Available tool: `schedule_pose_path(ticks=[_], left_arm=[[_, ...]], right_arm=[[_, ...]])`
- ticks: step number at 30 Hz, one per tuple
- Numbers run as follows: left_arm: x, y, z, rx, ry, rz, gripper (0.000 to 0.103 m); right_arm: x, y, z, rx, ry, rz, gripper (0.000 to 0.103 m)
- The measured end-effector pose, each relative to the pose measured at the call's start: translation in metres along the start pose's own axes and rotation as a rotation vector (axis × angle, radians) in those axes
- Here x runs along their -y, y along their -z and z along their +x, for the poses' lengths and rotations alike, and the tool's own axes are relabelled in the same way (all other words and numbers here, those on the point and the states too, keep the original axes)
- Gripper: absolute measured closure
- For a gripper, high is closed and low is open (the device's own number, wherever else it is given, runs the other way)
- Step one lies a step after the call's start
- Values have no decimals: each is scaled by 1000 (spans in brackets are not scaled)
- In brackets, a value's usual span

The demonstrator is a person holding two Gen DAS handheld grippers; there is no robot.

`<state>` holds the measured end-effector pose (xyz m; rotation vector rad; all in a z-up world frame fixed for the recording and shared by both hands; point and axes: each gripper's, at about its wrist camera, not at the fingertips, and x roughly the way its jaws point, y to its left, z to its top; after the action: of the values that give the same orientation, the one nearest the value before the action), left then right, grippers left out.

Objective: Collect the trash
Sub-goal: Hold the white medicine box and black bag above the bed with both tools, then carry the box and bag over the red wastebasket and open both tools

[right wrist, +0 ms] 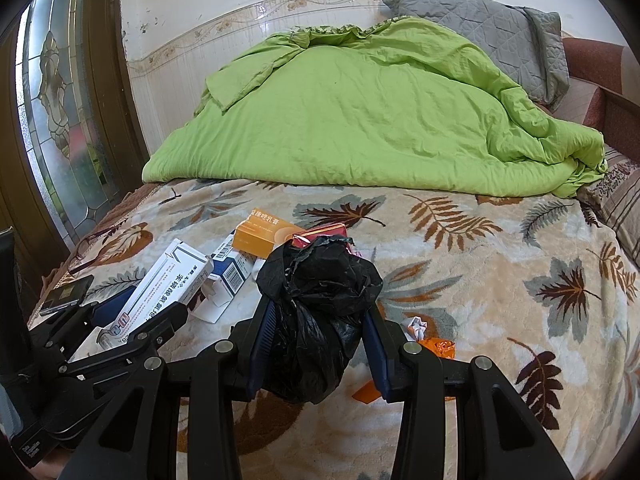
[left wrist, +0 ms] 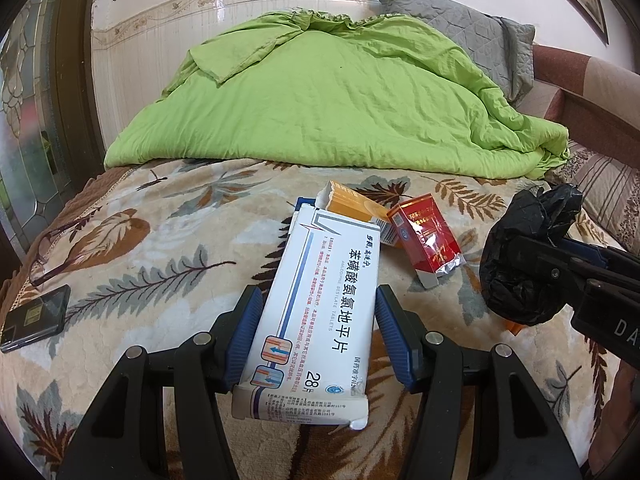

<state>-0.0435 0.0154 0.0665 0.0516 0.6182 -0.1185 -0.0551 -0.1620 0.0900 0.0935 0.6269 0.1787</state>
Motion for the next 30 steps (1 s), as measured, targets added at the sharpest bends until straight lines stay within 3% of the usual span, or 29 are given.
schedule_pose_path(ticks=[13, 18, 24, 30], left_arm=[[6, -1, -3, 2, 13, -2, 46], [10, -2, -17, 29, 105, -19, 46], [28, 10, -37, 32, 159, 39, 46], [73, 21, -70, 19, 284, 108, 46]], right_arm=[[0, 0, 0, 1, 0, 1, 58], [9, -3, -6, 15, 8, 38, 58], [42, -1, -55, 78, -5, 179, 58], [91, 46, -141, 89, 36, 274, 58]])
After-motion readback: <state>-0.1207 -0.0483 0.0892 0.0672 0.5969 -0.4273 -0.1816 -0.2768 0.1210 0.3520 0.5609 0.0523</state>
